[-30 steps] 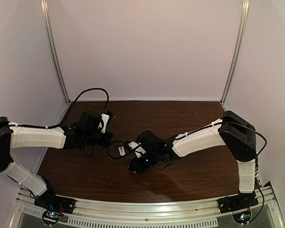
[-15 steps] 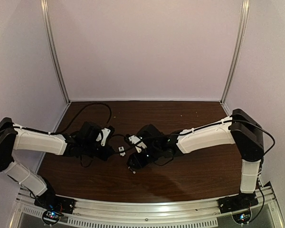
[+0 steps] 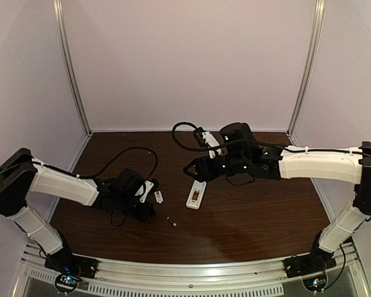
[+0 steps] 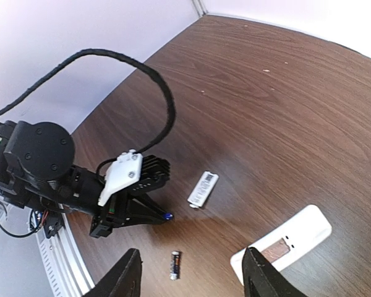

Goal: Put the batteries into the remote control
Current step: Place the battery at the center of the board, then pick up the remote control without batteries from the center of the board.

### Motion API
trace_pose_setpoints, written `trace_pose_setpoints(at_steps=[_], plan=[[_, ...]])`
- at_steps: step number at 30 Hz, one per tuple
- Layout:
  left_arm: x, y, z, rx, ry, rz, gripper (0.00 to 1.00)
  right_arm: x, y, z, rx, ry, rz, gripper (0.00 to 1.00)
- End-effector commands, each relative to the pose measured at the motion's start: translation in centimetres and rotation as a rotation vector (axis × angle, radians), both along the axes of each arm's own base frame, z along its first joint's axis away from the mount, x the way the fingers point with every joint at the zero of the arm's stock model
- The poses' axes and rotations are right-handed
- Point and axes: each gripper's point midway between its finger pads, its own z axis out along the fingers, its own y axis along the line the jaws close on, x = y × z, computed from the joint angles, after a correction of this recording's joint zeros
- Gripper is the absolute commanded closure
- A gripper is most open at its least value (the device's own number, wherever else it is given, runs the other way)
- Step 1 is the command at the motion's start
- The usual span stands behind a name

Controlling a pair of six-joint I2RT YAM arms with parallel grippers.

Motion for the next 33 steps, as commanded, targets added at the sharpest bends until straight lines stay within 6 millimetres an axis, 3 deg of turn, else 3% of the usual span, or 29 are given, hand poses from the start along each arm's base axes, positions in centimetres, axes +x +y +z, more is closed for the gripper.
trace_pose_setpoints(at_steps=[1,5,11,13,15,18,21,24,29,33], plan=[[0.1,-0.2,-0.7,0.065,-0.005,0.022,0.94,1.3,-4.2,-0.7,-0.045,-0.013,-0.099,0.41],[-0.1,-0.3,-0.8,0.097,-0.004,0.02,0.8,2.4,-7.7,1.1,-0.028,-0.059,-0.179,0.35],[0.1,-0.8,0.7,0.123,-0.028,0.0,0.64,3.4,-11.9,4.3,0.004,-0.143,-0.282,0.22],[0.5,-1.2,1.9,0.107,-0.045,-0.004,0.59,3.7,-13.0,5.0,0.021,-0.157,-0.313,0.16],[0.9,-1.8,3.4,0.082,-0.073,-0.008,0.54,4.0,-14.2,5.4,0.044,-0.155,-0.354,0.02],[1.9,-3.1,6.3,0.042,-0.124,-0.029,0.43,3.6,-15.5,5.9,0.101,-0.159,-0.354,0.0],[2.7,-4.8,8.0,0.014,-0.149,-0.06,0.26,3.9,-17.1,5.9,0.11,-0.157,-0.392,0.0],[3.1,-7.1,8.1,-0.012,-0.142,-0.087,0.04,4.2,-18.5,5.5,0.097,-0.15,-0.431,0.0],[3.4,-11.2,7.3,-0.032,-0.126,-0.109,0.02,4.2,-19.7,4.4,0.076,-0.113,-0.452,0.0],[4.0,-13.4,6.0,-0.055,-0.09,-0.085,0.03,3.8,-19.5,3.2,0.096,-0.071,-0.416,0.0]])
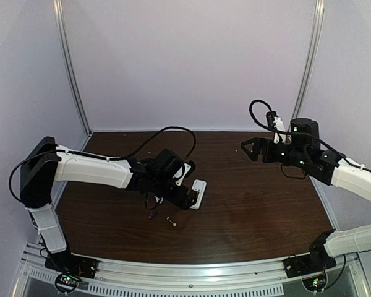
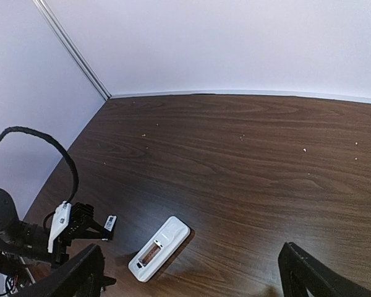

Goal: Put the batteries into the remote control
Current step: Pick up the remote control without batteries from the center of the board.

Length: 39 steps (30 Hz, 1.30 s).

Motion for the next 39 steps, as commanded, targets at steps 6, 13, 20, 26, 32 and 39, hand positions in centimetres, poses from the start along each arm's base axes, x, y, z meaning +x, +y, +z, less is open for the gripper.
trace_pose_setpoints(at_steps=[6,13,20,26,32,39], plan=[[0.6,-3.7,-3.7,0.035,0.053,0.021,0.03,-1.3,0.6,-3.1,0.038,0.138,0.11,0.0],[1.1,-3.4,-6.1,0.1,0.065,0.08,0.09,-0.7,-0.4,-4.0,0.04,0.167,0.073,0.0],[1.4,-3.6,-8.4,0.151,0.079,0.085,0.32,-0.5,-0.9,-4.6,0.038,0.186,0.06,0.0],[2.1,-3.5,-8.2,0.162,0.053,0.115,0.58,-0.8,-0.2,-6.1,0.029,0.236,0.099,0.0],[2.1,-4.5,-3.0,0.004,-0.045,0.058,0.71,-1.8,1.5,-6.8,0.116,0.261,0.201,0.01],[-0.8,-6.5,3.3,-0.115,-0.244,-0.109,0.73,-2.9,3.4,-7.4,0.303,0.3,0.285,0.09]])
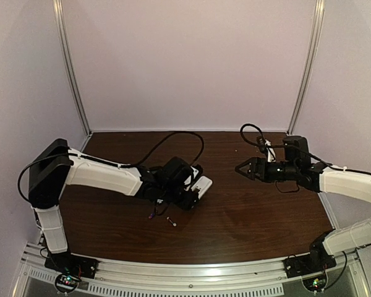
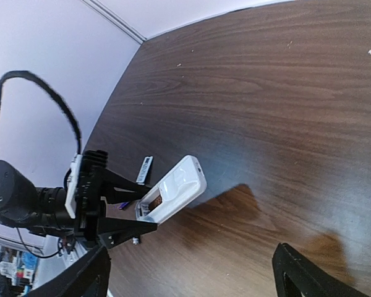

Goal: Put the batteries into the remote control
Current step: Pick up the remote control without batteries from the center of the board, then pass from the left arm to the right

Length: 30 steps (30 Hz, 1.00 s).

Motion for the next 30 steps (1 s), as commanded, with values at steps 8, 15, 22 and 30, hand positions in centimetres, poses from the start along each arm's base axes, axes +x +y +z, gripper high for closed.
trace_pose_setpoints(at_steps=[8,15,22,30], plan=[[-4.0,-6.0,9.5,-0.219,-0.28,-0.212,0.75,-2.8,4.0,1.4,0.232,0.041,0.132,0.17],[-5.2,-6.6,10.9,-0.265,-0.322,-0.256,0.76,-3.4,4.4,0.9,0.28,0.086,0.155,0.26],[-5.2,-6.7,11.1,-0.264,-0.332,-0.261,0.76,-3.9,5.1,0.1,0.277,0.116,0.175,0.34],[-5.7,-7.0,11.7,-0.285,-0.335,-0.289,0.76,-4.0,6.2,-1.1,0.262,0.145,0.192,0.5]])
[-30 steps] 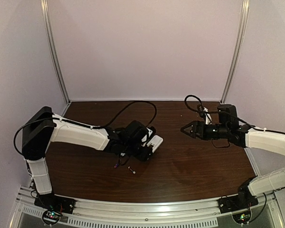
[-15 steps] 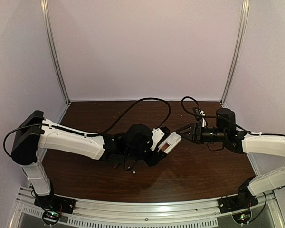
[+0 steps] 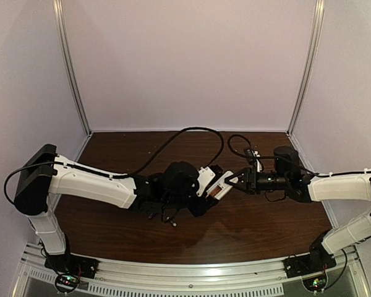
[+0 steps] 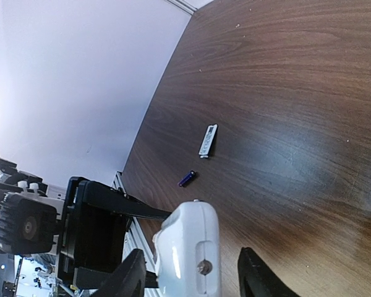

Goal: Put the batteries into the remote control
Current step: Pass from the left arm to the right

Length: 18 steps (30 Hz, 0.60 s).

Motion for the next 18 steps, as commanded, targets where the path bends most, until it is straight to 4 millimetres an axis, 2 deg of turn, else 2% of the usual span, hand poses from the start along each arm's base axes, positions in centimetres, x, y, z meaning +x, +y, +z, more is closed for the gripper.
trace_pose_setpoints(at_steps=[1,3,11,15,18], plan=[[-0.39,-0.89,3.43,-0.099,-0.051,-0.032,0.76,0.07,0.69,0.31,0.018,-0.013,0.014,0.53],[-0.56,-0.89,3.39,-0.097,-0.053,-0.038,0.76,0.15,0.73,0.35,0.019,-0.013,0.012,0.59],[-0.68,-0.84,3.48,-0.096,-0.059,-0.045,0.76,0.21,0.94,0.2,0.022,-0.001,0.017,0.73],[-1.0,-0.98,3.45,-0.098,-0.06,-0.068,0.77,0.27,1.06,0.1,0.025,0.007,0.021,0.68],[-1.14,-1.05,3.45,-0.097,-0.061,-0.076,0.77,0.28,1.21,0.14,0.029,0.009,0.025,0.7]])
